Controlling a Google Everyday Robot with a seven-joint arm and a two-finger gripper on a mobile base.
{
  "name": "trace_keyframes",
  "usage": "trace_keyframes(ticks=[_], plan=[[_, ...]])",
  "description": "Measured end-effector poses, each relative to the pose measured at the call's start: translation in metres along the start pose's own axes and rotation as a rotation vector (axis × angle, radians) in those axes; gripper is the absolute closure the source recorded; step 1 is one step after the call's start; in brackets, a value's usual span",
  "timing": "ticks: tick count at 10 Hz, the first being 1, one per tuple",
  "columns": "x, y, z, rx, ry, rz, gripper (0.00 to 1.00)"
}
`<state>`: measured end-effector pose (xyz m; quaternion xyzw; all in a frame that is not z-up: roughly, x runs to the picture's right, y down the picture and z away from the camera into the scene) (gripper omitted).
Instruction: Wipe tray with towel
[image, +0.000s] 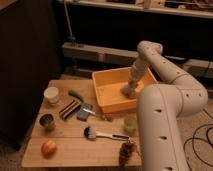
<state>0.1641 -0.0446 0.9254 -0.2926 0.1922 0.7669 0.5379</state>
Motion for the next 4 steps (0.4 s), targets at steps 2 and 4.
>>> trace_keyframes(ticks=[2, 4], plan=[[-0.006, 0.018, 0.012, -0.015, 0.021, -0.021, 1.00], [-0.006, 0.029, 0.019, -0.049, 0.048, -0.059, 1.00]])
